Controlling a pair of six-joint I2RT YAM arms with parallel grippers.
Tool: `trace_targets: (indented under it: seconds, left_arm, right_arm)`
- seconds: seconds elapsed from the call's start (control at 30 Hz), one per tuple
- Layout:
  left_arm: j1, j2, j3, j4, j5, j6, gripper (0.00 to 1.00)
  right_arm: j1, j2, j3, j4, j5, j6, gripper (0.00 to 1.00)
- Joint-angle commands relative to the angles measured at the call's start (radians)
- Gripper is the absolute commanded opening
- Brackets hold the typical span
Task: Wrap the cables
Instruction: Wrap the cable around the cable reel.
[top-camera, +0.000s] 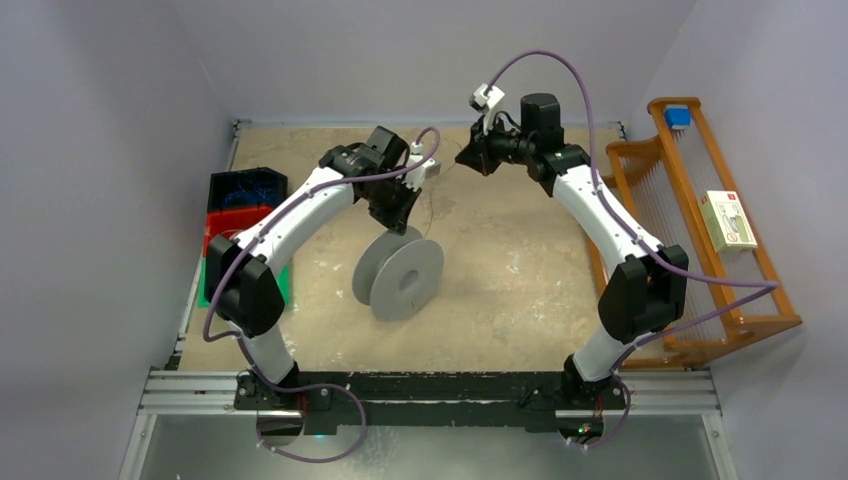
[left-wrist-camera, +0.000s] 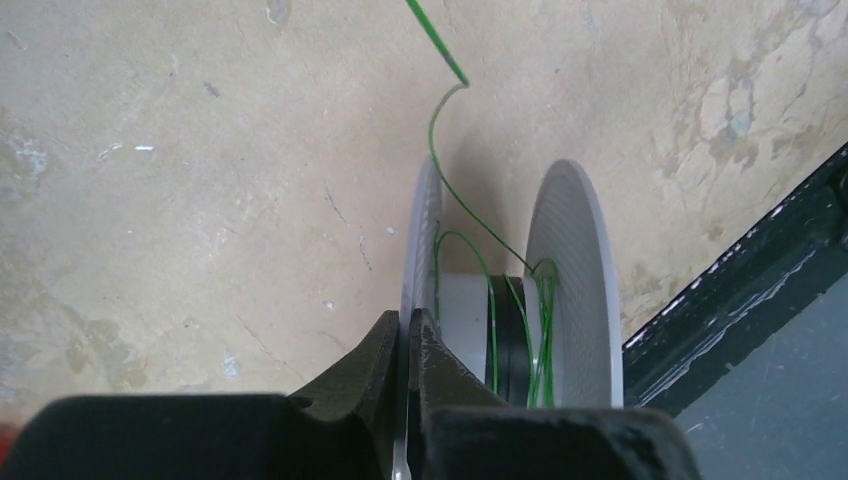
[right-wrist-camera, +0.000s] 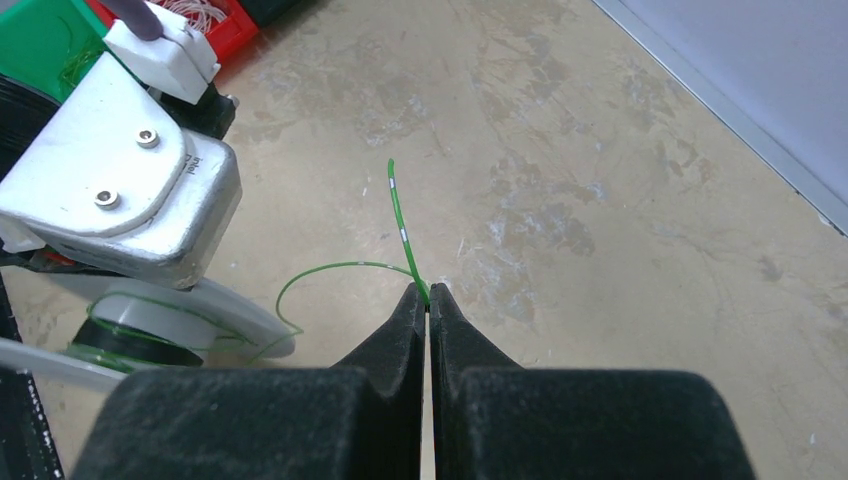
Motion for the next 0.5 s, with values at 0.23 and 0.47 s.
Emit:
trace_targets:
  seconds: [0.23, 0.47]
  left_arm:
    - [-0.003, -0.052, -0.024, 0.039, -0.199, -0.037, 0.00]
    - [0.046, -0.026, 0.011, 0.062, -0.313, -0.118, 0.00]
  right_arm:
    - [0.052, -0.066, -0.032, 0.030, -0.098, -0.006, 0.00]
    - [0.000, -0.063, -0.075, 0.101, -0.140, 0.148, 0.00]
